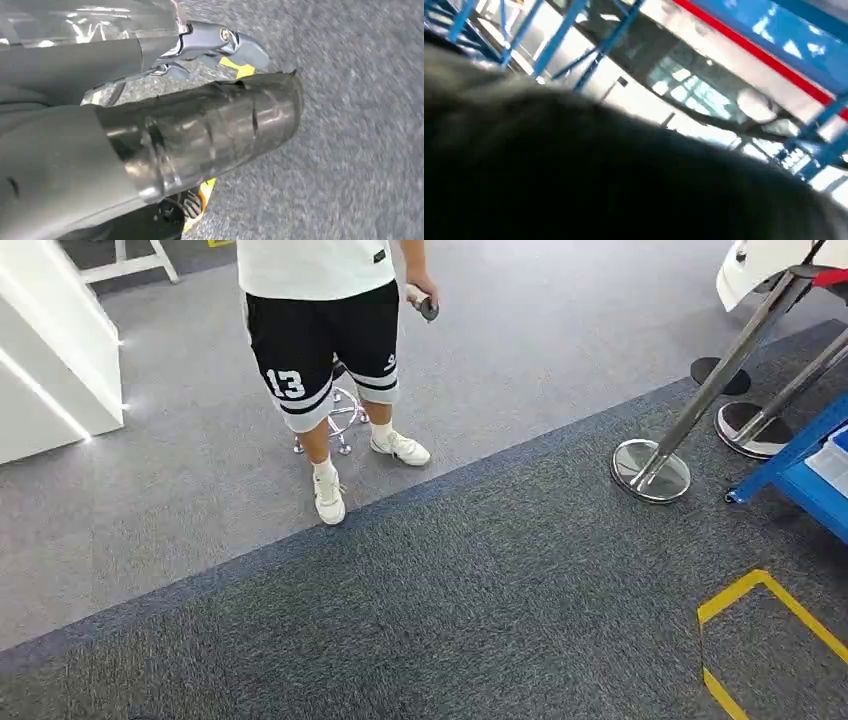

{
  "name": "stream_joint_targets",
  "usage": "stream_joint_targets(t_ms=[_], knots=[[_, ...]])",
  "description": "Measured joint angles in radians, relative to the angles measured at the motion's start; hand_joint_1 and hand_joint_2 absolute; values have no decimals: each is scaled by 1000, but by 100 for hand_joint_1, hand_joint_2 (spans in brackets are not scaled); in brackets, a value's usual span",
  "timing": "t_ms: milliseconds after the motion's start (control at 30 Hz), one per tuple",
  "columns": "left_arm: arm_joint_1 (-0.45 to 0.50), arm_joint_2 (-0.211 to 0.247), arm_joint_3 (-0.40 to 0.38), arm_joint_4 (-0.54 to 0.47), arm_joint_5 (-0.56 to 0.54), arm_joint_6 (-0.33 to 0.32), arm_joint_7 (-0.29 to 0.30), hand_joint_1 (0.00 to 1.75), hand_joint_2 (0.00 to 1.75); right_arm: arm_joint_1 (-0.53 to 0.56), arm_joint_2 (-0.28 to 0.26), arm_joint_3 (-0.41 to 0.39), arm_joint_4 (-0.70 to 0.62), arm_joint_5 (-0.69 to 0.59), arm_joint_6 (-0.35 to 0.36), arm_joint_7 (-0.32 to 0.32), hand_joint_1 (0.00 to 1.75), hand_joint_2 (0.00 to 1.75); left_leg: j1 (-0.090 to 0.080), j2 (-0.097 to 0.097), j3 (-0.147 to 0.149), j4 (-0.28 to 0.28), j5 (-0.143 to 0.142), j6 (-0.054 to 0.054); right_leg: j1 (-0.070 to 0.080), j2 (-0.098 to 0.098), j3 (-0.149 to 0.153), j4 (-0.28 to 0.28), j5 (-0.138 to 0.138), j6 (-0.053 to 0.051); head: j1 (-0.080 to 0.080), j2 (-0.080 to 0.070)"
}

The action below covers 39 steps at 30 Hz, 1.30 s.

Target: Take the parts from the cabinet and place them on the table.

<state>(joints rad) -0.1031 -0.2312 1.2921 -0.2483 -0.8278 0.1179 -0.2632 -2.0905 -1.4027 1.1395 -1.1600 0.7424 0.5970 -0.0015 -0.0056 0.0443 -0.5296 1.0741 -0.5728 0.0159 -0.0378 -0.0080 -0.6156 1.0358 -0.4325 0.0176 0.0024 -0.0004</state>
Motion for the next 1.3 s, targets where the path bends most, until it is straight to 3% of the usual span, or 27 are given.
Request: stream_joint_targets(t_ms=[33,67,133,167,233,267,300,433,467,500,533,600,633,700,767,800,867,933,967,1000,1033,1100,1133,1167,1233,1267,1300], knots=[[1,0,0,0,0,0,0,0,0,0,1,0,-1,0,0,-2,0,0,0,-27,-40,82,-42,1,3,12,-1,0,0,-7,0,0],[2,0,0,0,0,0,0,0,0,0,1,0,-3,0,0,-6,0,0,0,-35,-83,166,-77,3,7,25,-2,0,0,-11,0,0],[4,0,0,0,0,0,0,0,0,0,-2,0,-6,0,0,-6,0,0,-1,-39,-145,267,-92,7,14,54,-3,1,-1,-13,0,0],[5,-1,0,0,0,0,0,0,0,-1,-4,0,-9,0,1,-6,0,0,-1,-39,-141,244,-60,12,17,70,-2,2,-1,-13,0,0],[7,-2,0,0,0,0,0,0,0,-2,-7,0,-11,0,1,-6,0,0,-2,-61,-82,89,40,25,18,99,0,2,-1,-13,0,0],[7,-1,0,0,0,0,0,0,0,-2,-10,0,-12,0,1,-6,0,0,-4,-103,-45,-2,85,33,17,111,0,2,-1,-13,0,0],[9,0,0,0,0,0,0,0,0,-2,-13,1,-13,0,1,-6,0,0,-3,-141,-28,-41,80,36,18,125,-4,4,0,-10,1,0],[3,-2,0,0,0,0,-2,0,0,-4,-30,0,-14,-1,-1,-8,0,0,-10,-88,-15,-66,93,44,10,173,-11,-8,13,18,0,0],[2,-5,0,0,0,0,-3,0,0,-3,-38,0,-14,-1,-1,-8,0,0,-4,-69,-6,-89,107,49,5,132,-11,1,7,13,1,0],[2,-6,0,0,0,0,-3,0,0,-13,-46,0,-15,-1,-2,-8,0,0,-5,-56,0,-100,111,55,14,52,-25,29,-19,17,1,0],[5,-5,0,0,0,0,-3,0,0,-13,-47,0,-16,-1,-4,-8,0,0,-5,-44,0,-102,112,56,14,26,-52,86,-56,22,1,0],[8,-5,0,0,0,0,-3,0,0,-10,-54,1,-18,-3,-4,-15,0,0,-5,-16,-3,-102,110,56,5,14,-120,231,-123,35,1,0],[9,-5,0,0,0,0,-3,0,0,-9,-58,1,-19,-4,-5,-19,0,0,-4,-1,-5,-100,108,55,0,13,-139,273,-130,41,1,0],[9,-8,0,0,0,-1,-3,0,0,-8,-69,1,-22,-8,-11,-19,0,0,0,25,-5,-93,101,50,-10,5,-100,205,-77,54,1,0],[9,-9,0,0,0,-1,-3,0,0,-8,-75,1,-27,-10,-15,-20,0,0,6,53,-5,-72,84,35,-18,-40,10,13,0,69,1,0],[8,-2,0,-2,0,-1,-3,0,0,-2,-87,2,-27,-11,-16,-21,0,0,-1,59,-6,-69,76,26,-10,-75,8,19,-17,60,1,0],[5,-6,0,-3,0,-1,-4,0,0,4,-91,2,-37,-11,-18,-21,0,0,-3,77,6,-57,64,13,-4,-48,3,11,-15,32,3,0],[3,-6,0,-3,0,-1,-4,0,0,-2,-106,1,-41,-11,-19,-21,0,0,-4,105,13,-58,57,3,-4,-21,0,15,-15,20,1,0],[2,-6,0,-3,0,-1,-4,0,0,-3,-104,1,-45,-11,-20,-21,0,0,1,96,12,-53,47,-5,-10,-9,4,10,-13,10,-1,0],[2,-6,0,-3,0,-1,-4,0,0,-3,-107,1,-45,-11,-20,-21,0,0,7,36,2,-22,25,-9,-8,2,2,11,-11,6,0,0],[2,-6,0,-3,0,-1,-5,0,0,-2,-106,1,-49,-11,-20,-21,0,0,8,-6,-29,44,-12,-7,-7,12,0,11,-10,0,-1,0],[4,-6,0,-3,1,-1,-5,0,0,1,-108,1,-56,-13,-19,-22,0,0,6,-35,-112,205,-81,-2,-1,38,-5,12,-9,-6,-1,0],[4,-6,0,-3,1,-1,-4,0,0,1,-110,1,-58,-13,-19,-22,0,0,5,-38,-144,259,-88,2,4,53,-7,13,-8,-8,-1,0],[6,-6,0,-3,1,0,-2,0,0,1,-112,2,-61,-13,-18,-22,0,0,5,-38,-149,258,-70,8,8,67,-6,13,-8,-9,-1,0],[8,-6,0,-3,1,0,0,0,0,1,-117,2,-65,-13,-18,-22,0,0,-1,-47,-102,136,17,27,15,95,-6,13,-7,-10,-1,0],[8,-6,0,-3,1,0,1,0,0,1,-119,2,-66,-15,-18,-22,0,0,-5,-74,-57,35,68,41,16,110,-6,13,-7,-10,-1,0],[7,-3,0,-3,1,-1,1,0,0,1,-122,2,-66,-16,-18,-22,0,0,-9,-135,-33,-31,78,57,9,119,-7,12,-5,-10,0,0]])
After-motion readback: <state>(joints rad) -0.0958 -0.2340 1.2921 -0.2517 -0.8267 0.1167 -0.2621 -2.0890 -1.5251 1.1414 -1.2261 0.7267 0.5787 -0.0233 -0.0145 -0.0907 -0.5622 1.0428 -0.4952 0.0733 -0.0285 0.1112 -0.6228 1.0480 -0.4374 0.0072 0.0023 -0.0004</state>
